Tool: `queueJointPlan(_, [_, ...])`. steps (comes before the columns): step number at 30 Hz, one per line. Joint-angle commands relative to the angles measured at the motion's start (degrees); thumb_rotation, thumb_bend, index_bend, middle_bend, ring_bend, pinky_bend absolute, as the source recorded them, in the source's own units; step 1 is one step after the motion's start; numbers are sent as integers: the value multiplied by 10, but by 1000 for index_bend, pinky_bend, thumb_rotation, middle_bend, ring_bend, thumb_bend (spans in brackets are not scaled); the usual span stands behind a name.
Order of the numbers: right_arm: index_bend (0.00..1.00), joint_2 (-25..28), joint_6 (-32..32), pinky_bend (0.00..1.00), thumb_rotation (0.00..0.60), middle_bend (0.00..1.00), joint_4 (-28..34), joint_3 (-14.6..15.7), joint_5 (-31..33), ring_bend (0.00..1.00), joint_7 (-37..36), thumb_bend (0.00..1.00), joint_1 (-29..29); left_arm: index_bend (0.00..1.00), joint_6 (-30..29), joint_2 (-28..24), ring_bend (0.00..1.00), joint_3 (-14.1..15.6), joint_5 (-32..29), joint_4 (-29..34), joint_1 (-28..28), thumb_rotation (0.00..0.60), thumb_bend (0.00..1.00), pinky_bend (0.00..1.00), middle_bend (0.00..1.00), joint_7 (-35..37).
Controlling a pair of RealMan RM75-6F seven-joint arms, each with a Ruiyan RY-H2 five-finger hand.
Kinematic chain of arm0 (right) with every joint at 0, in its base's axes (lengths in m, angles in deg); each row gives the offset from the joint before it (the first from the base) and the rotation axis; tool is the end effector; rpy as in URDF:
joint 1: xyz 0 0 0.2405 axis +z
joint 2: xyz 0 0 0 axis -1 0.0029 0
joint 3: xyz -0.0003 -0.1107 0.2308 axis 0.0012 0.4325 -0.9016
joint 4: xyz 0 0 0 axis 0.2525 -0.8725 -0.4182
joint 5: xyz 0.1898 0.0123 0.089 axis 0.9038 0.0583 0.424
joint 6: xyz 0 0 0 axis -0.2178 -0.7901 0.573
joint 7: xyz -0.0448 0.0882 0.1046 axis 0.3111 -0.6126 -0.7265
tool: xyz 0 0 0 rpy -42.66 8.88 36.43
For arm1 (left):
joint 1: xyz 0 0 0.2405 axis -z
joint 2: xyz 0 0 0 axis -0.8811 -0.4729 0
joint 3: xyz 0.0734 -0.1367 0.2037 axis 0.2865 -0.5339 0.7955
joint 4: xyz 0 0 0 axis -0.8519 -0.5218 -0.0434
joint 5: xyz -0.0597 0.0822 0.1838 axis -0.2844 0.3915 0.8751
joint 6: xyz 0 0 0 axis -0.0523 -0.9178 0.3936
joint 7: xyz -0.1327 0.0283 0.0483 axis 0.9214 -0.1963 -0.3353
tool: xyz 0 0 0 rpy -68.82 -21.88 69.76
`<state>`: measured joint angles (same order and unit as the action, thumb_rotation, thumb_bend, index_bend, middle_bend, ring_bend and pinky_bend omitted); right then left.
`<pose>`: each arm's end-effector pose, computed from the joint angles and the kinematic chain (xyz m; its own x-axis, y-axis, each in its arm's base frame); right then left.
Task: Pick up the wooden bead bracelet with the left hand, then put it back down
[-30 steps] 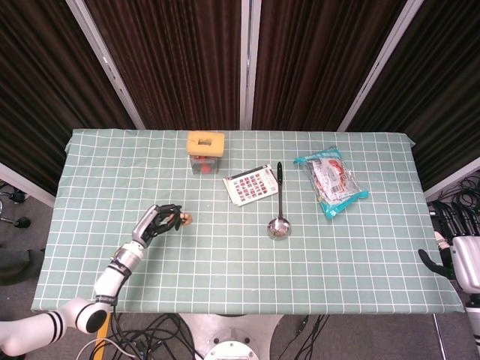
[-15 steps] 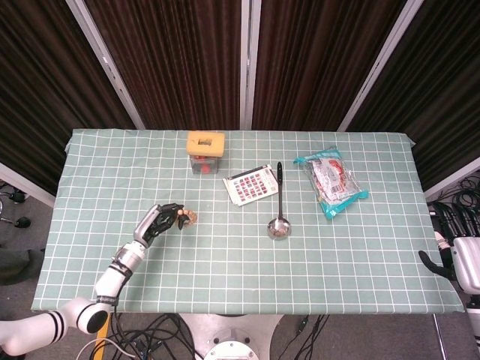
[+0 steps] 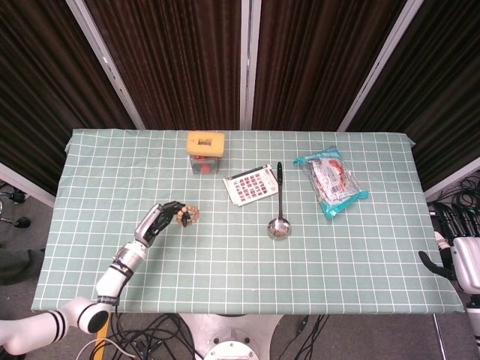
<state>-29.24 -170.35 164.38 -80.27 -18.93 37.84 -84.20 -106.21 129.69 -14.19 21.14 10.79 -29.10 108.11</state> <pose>-0.3058 -0.1930 0.2090 0.3550 0.0274 0.9345 -0.9344 -0.0230 0.3556 -0.1892 0.3165 -0.0284 -0.7334 0.4512 0.5084 0.6207 0.1395 0.7715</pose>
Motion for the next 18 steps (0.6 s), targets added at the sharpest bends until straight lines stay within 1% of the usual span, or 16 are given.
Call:
queueJointPlan(1, [0,0,1,0,600,88,-1,0,0,0,-1,147,0,467,1,-2,403,0,1,1,1,151,596,137,580,-1])
queueJointPlan(3, [0,-1,1,0,600,88,-2,0,0,0,-2,148,1,467,-1,-3,401,2,3,0,2,128,584,137,577,-10])
queueJointPlan(5, [0,-1,2,0,600,88,-3,0,0,0,-4,148,1,465,-5,-4,394,4,7,-3,3,120,553,137,572,-26])
queueJointPlan(7, [0,-1,4,0,600,88,-5,1,-1,0,-6,148,2,461,-12,-2,382,7,13,-10,5,111,498,137,566,-61])
queueJointPlan(8, [0,-2,5,0,600,88,-6,1,-1,0,-7,148,2,457,-17,-1,371,9,16,-14,6,107,451,137,560,-81])
queueJointPlan(11, [0,-3,5,0,600,88,-9,2,-2,0,-10,148,2,446,-40,8,344,11,23,-30,6,81,315,142,542,-158])
queueJointPlan(12, [0,-3,6,0,600,88,-10,2,-2,0,-12,148,2,442,-53,13,336,12,28,-39,6,67,278,144,535,-198])
queueJointPlan(14, [0,-5,7,0,600,88,-12,3,-3,0,-14,147,2,418,-73,20,315,14,37,-51,5,53,236,145,514,-259])
queueJointPlan(15, [0,-6,8,0,600,88,-14,4,-3,0,-16,147,2,388,-83,24,296,17,42,-58,5,51,219,145,492,-299])
queueJointPlan(17, [0,-7,10,0,600,88,-17,5,-3,0,-19,147,3,345,-96,26,258,21,49,-64,5,53,200,145,451,-361])
queueJointPlan(18, [0,-8,11,0,600,88,-18,5,-3,0,-21,148,3,331,-105,27,238,24,55,-67,5,52,193,145,428,-405])
